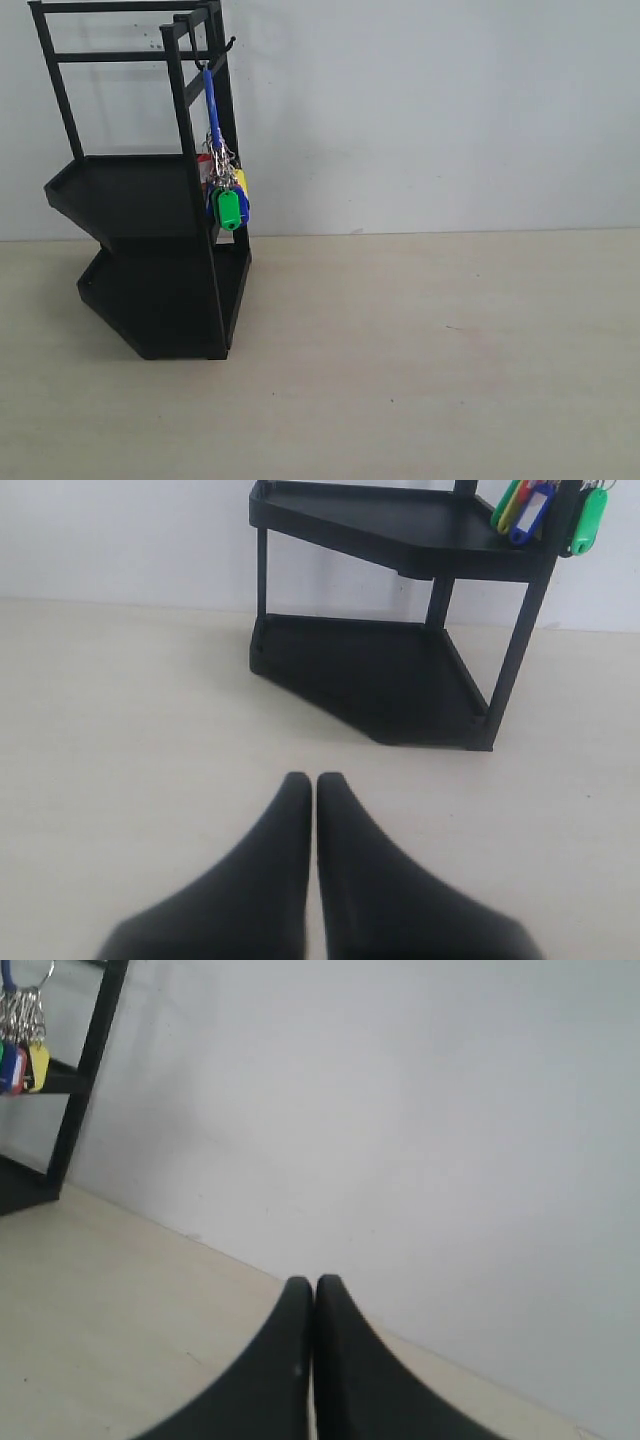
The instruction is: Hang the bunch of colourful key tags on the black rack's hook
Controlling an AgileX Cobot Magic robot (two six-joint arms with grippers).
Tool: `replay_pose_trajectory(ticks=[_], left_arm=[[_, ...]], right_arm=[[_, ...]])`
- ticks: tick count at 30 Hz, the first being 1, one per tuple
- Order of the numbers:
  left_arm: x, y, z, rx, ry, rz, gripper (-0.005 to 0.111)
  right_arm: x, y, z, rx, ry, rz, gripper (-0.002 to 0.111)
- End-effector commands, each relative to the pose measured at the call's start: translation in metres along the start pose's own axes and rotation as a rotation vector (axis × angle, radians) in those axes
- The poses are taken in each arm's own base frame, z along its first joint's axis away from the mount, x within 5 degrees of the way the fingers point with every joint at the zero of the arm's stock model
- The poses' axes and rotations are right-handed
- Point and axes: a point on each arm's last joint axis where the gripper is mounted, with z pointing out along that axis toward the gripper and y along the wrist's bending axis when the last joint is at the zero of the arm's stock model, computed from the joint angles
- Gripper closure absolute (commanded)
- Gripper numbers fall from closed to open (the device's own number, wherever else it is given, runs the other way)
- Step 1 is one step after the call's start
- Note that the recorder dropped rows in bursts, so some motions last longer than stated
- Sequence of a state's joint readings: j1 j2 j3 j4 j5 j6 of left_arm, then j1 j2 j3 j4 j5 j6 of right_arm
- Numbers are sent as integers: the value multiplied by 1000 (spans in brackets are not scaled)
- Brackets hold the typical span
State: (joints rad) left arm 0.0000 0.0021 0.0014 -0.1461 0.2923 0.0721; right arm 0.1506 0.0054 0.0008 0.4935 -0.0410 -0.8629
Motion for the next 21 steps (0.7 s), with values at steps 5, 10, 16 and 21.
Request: replay_pose_trajectory(ticks=[5,10,16,21], left_arm=[[-1,0,0,-1,-11,8,102],[-1,0,0,-1,-11,8,102],[-1,0,0,-1,-11,8,102],[-1,0,0,-1,-11,8,102]], right_arm=[[1,-1,0,10,9,316,108],[7,9,-1,-81,92,390,108],[24,13,-5,-80,295,436,108],[30,12,-6,-54,363,473,108]])
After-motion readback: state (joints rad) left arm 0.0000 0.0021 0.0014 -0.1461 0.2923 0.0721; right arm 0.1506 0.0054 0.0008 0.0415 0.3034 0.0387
